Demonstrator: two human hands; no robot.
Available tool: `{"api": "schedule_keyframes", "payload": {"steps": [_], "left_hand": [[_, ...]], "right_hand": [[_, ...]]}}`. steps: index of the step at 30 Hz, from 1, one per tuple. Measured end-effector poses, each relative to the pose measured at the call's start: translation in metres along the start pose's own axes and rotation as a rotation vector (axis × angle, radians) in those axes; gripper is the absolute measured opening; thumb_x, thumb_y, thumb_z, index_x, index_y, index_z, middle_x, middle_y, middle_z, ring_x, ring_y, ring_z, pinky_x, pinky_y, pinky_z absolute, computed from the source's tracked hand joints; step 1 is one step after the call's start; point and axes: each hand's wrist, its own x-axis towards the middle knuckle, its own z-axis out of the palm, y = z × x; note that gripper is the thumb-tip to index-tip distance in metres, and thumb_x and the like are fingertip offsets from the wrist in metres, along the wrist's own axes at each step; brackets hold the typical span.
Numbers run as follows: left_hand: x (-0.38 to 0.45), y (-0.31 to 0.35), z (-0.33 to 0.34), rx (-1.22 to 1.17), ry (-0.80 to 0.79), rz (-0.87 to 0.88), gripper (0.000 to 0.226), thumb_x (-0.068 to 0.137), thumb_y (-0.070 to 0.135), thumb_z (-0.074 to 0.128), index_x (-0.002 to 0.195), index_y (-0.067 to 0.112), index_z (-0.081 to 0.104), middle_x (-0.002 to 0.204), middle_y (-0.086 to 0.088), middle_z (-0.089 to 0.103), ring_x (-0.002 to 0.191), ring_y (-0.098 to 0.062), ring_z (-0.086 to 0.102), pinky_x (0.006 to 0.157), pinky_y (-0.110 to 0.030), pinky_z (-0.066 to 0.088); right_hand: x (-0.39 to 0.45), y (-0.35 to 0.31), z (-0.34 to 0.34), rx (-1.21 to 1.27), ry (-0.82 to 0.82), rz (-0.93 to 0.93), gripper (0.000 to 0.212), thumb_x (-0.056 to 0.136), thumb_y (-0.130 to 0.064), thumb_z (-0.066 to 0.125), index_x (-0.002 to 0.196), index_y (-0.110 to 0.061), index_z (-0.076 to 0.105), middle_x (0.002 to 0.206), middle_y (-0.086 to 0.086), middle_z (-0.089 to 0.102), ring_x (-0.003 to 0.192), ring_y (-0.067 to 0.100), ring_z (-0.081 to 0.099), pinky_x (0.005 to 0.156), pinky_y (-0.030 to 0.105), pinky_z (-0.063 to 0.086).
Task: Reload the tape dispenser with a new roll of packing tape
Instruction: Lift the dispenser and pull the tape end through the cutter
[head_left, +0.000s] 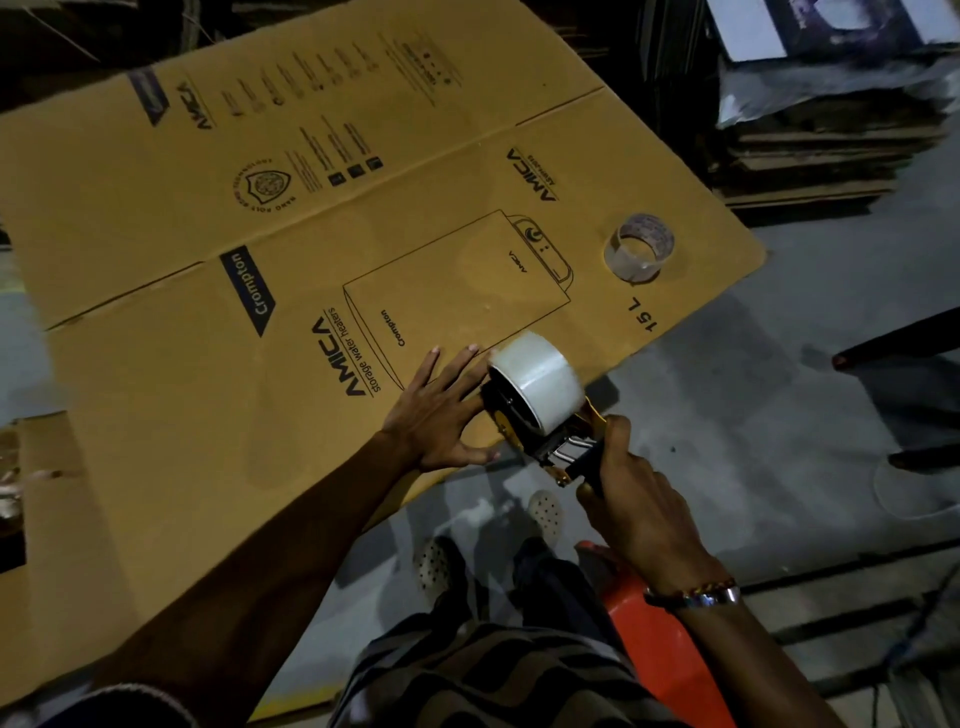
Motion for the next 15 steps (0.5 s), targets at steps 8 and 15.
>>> {"api": "schedule_keyframes", "payload": {"steps": [8,15], "left_hand": [[0.0,0.002,-0.002,0.022,-0.024,-0.031,0.1,0.081,0.086,0.032,0.158,0.027,0.012,0.168,-0.006,0.0,0.154,-0.029,0.0,0.12,-0.061,0.006],[0.001,0.005,-0.003,0.043,-0.053,-0.046,0.098,0.082,0.083,0.033,0.158,0.026,0.009,0.168,-0.008,-0.001,0.154,-0.031,-0.001,0.118,-0.062,0.008]], "right_hand": [[-0.013,0.02,0.008,0.096,0.026,-0.005,0.053,0.094,-0.022,0.063,0.121,-0.03,0.019,0.107,0.005,0.068,0.08,0.027,0.063,0.065,0.039,0.05],[-0.018,0.032,0.017,0.089,0.059,-0.017,0.054,0.094,-0.023,0.065,0.118,-0.031,0.017,0.106,0.005,0.069,0.074,0.022,0.06,0.059,0.033,0.043]]}}
